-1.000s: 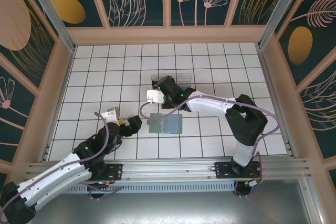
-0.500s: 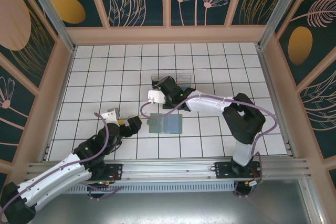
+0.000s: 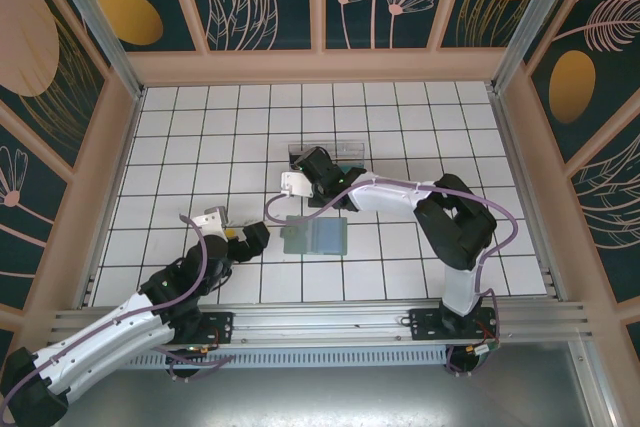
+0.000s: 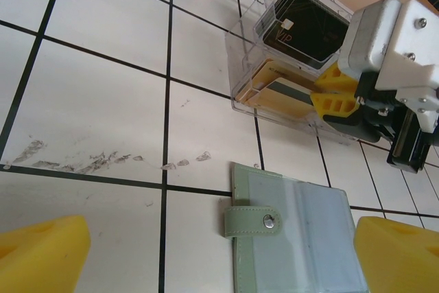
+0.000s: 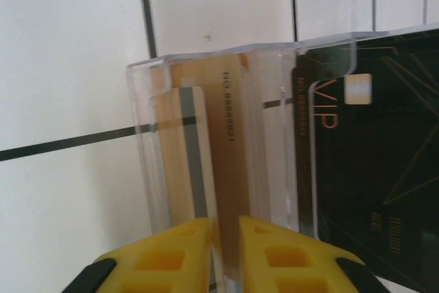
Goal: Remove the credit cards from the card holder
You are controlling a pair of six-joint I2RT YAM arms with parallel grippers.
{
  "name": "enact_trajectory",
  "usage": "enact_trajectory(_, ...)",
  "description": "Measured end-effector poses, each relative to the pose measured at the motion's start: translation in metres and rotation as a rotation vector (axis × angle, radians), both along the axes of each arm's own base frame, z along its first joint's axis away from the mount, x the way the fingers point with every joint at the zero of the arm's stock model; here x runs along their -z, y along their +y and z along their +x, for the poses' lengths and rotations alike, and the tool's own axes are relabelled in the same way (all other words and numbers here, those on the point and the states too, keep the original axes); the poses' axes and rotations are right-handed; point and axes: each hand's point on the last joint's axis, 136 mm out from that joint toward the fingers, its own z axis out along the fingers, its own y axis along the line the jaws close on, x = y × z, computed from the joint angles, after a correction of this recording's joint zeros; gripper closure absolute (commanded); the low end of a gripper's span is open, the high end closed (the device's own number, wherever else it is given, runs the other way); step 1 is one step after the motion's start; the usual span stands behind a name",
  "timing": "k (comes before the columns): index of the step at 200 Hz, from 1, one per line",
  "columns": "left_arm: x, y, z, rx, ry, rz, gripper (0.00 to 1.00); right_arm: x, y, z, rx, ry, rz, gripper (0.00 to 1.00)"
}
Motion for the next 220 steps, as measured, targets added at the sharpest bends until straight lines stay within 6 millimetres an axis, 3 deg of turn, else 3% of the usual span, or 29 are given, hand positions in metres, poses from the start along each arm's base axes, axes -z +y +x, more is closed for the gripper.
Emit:
enact_trajectory(87,0.002,0.0,0.0,0.0,0.004,0.005,0.01,-0.025,-0.002,0.034,0.11,-0.125,0.055,0.76)
enact_trajectory(145,0.003,0.0,0.0,0.0,0.01,0.011,0.01,-0.032,-0.011,0.031,0.197,-0.109,0.142,0.75)
enact_trajectory(220,0.023,-0.001,0.003,-0.007,0.082,0.098,0.01,-0.117,-0.059,-0.003,0.37,-0.096,0.597,0.69)
